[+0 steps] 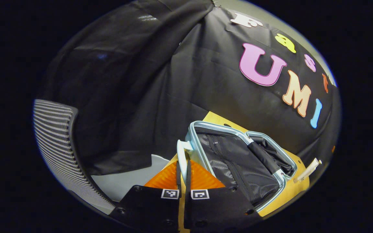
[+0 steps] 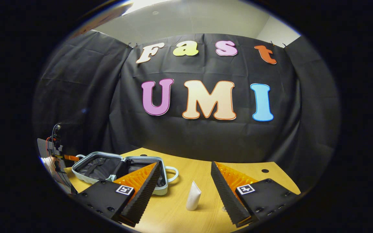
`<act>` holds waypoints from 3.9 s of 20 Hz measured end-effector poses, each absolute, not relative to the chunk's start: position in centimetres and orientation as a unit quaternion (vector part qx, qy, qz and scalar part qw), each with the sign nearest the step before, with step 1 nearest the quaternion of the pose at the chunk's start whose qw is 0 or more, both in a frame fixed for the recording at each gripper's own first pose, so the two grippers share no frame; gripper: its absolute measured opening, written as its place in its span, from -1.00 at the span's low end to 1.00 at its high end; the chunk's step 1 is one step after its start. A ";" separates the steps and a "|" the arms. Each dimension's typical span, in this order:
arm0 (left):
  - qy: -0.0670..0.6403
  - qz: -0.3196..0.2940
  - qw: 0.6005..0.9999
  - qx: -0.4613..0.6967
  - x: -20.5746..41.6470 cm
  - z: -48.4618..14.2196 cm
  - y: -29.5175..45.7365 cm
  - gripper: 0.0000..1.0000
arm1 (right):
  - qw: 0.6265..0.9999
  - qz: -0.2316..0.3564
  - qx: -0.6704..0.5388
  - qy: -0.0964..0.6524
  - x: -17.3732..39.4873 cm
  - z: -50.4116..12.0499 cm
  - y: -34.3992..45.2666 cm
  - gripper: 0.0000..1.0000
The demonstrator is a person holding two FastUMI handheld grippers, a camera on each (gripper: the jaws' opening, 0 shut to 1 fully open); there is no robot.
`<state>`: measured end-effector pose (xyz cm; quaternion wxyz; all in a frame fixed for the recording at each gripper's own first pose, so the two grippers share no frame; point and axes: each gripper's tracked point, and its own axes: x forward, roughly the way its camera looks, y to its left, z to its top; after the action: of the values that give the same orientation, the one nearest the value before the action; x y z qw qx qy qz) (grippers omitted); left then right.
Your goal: First open the suitcase, pack the skin care products into it, and then close the suitcase.
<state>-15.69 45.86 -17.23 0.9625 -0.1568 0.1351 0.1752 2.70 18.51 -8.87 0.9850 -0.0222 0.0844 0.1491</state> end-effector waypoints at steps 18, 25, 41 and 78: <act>0.025 0.052 0.998 -0.007 -8.5 1.3 16.1 0.84 | 0.992 0.086 -0.006 0.095 4.2 -7.0 6.6 0.99; 0.092 -0.074 0.993 -0.019 -5.3 -5.8 -1.9 0.90 | 0.988 0.088 -0.010 0.128 4.4 -10.1 0.6 0.98; 0.236 -0.108 0.964 -0.056 -1.6 -20.3 -13.6 0.91 | 0.968 0.133 -0.013 0.210 5.3 -18.4 -1.8 0.98; 0.183 0.009 0.974 -0.130 -2.1 -10.9 2.8 -0.29 | 0.916 0.165 -0.047 0.362 9.0 -32.3 5.5 0.21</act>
<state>-2.13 2.81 -10.94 0.9745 -0.1304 0.1825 0.0086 8.95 5.54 -32.27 0.9161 -0.0475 0.3624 0.1648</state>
